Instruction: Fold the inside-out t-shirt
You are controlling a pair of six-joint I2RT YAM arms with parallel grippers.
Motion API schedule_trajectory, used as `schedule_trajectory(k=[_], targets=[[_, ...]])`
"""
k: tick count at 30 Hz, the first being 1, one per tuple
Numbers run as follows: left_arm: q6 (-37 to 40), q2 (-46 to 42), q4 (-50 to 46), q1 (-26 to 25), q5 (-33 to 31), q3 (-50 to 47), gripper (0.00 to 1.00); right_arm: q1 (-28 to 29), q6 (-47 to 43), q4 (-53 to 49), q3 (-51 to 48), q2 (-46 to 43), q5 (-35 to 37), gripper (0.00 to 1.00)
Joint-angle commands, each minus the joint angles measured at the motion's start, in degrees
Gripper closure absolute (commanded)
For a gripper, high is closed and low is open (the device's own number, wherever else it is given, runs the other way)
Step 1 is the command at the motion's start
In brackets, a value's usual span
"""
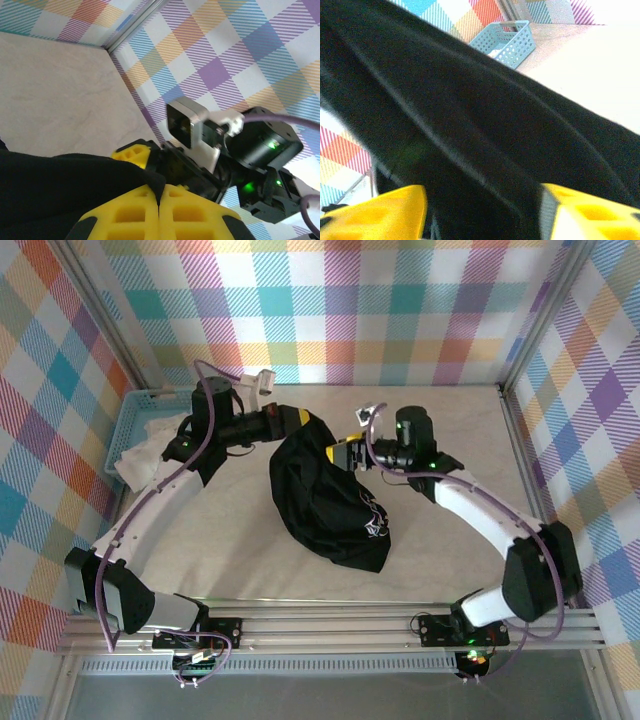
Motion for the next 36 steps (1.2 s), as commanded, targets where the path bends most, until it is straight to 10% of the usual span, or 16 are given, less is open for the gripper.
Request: schedule_trajectory(k=[1,5,18,23,29,36], targets=[[1.6,-2.5,1.6,-0.4,0.8,1.2,1.0,0.4,-2.8,-1.1,3.7,1.6,-1.8,0.58],[3.0,-3.5,0.5,-0.3,-1.4,2.1,1.0,-0.7,-7.9,-7.4,6.8,-1.5,-1.5,1.0],[10.4,-2.9,-12.2,0.5,-29.6,9.7,1.0,-6.4,8.6,3.7,11.4,-10.5,-17.8,1.0],[12.5,-2.3,-17.5,0.5,-36.3,7.8,0.84,-6.5,13.5,8.3,11.4,-7.0,-20.1,1.0],[12.3,-9.3,-16.9,-0.4,-36.9,-2.9,0.41,-6.8,13.5,6.8,10.8,-5.2,-20.5,1.0],[10.5,-10.7,-9.1,-5.2,-24.2,-16.0,0.27,-7.8,11.0,3.4,11.1,-4.4,-21.6,1.0]])
